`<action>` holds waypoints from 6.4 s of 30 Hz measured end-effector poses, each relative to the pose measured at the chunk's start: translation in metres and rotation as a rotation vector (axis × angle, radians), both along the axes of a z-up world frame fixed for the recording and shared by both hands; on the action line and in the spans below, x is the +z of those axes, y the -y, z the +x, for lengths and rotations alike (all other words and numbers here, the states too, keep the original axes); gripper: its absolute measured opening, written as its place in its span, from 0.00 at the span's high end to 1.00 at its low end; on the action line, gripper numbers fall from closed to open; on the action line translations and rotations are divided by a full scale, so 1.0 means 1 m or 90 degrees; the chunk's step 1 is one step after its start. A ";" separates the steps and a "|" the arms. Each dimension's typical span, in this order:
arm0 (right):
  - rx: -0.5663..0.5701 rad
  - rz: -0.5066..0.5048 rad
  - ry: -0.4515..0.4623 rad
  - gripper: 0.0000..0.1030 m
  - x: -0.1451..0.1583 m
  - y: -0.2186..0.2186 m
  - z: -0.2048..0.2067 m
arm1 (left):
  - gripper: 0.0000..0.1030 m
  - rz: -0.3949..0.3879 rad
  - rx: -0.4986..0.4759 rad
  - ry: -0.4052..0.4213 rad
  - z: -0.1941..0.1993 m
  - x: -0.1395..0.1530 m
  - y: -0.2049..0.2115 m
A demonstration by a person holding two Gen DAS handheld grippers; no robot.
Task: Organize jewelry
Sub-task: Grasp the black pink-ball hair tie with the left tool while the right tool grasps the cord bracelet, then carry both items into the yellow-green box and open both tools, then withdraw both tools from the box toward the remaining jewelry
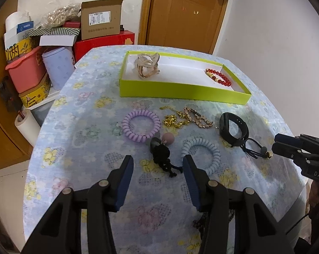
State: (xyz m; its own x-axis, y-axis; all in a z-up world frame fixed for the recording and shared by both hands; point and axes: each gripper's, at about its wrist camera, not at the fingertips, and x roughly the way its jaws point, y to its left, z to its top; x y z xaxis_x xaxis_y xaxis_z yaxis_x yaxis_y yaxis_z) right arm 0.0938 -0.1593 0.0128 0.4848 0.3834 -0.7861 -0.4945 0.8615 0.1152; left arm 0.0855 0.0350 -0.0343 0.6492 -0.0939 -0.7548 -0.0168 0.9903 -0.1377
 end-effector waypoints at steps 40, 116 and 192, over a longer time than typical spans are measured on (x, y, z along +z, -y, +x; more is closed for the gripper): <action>0.047 -0.025 -0.010 0.80 -0.024 -0.008 -0.006 | 0.84 0.034 0.012 -0.003 0.014 -0.010 0.004; -0.027 -0.052 -0.005 0.78 -0.018 -0.019 0.167 | 0.83 0.049 0.011 -0.037 0.172 0.002 -0.004; -0.075 0.070 -0.045 0.59 -0.003 -0.020 0.018 | 0.61 -0.033 0.093 0.007 0.010 0.011 -0.028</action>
State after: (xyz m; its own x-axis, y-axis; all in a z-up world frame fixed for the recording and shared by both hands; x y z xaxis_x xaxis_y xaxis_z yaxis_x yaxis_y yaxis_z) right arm 0.1118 -0.1398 0.0097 0.4768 0.4128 -0.7760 -0.3777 0.8934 0.2432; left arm 0.0957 0.0629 -0.0230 0.6669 -0.0365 -0.7443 -0.1581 0.9691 -0.1893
